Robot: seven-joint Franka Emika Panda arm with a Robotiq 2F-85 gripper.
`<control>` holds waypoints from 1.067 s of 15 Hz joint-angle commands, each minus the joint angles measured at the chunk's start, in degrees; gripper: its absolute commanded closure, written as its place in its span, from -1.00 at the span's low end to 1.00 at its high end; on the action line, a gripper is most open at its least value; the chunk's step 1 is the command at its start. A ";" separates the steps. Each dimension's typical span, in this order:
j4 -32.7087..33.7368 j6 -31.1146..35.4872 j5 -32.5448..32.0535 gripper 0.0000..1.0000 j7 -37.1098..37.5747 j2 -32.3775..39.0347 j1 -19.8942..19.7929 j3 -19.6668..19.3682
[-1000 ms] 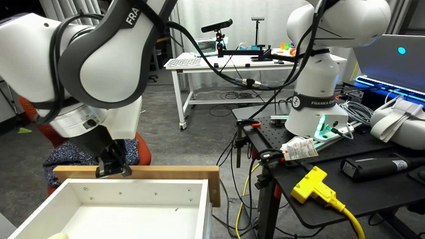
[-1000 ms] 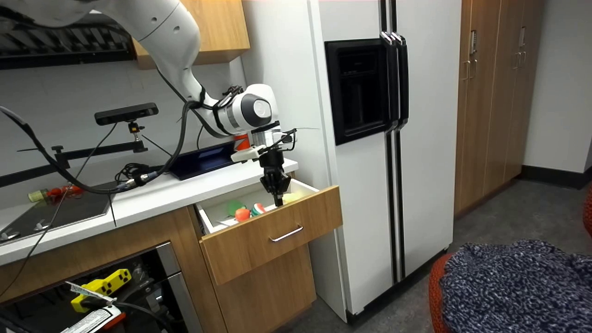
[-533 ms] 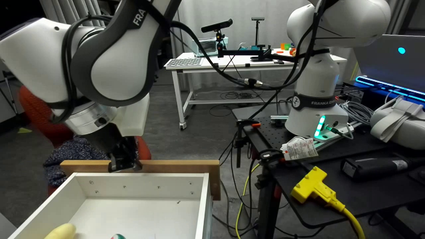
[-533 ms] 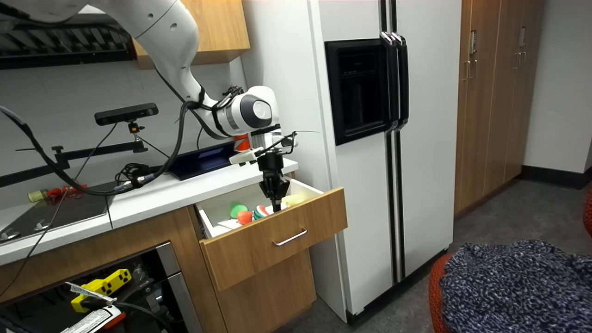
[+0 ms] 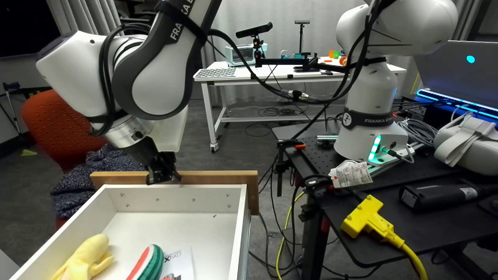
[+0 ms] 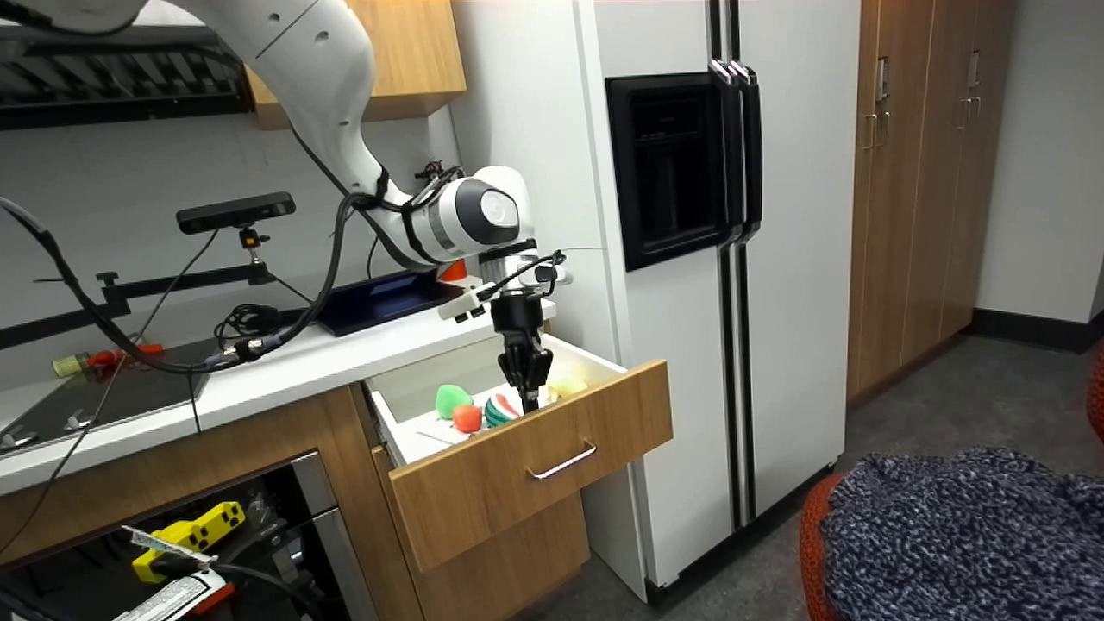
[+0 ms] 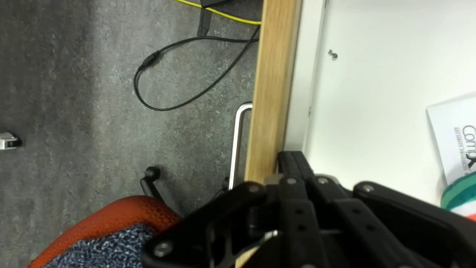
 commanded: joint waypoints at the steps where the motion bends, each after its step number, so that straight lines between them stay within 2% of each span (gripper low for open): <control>1: -4.08 -2.21 -4.62 1.00 3.53 -3.46 -0.24 -2.08; 8: -5.91 -3.20 -7.33 1.00 6.96 -4.57 -1.15 -4.25; 16: -5.92 -2.92 -6.66 1.00 5.61 -5.80 -1.96 -2.62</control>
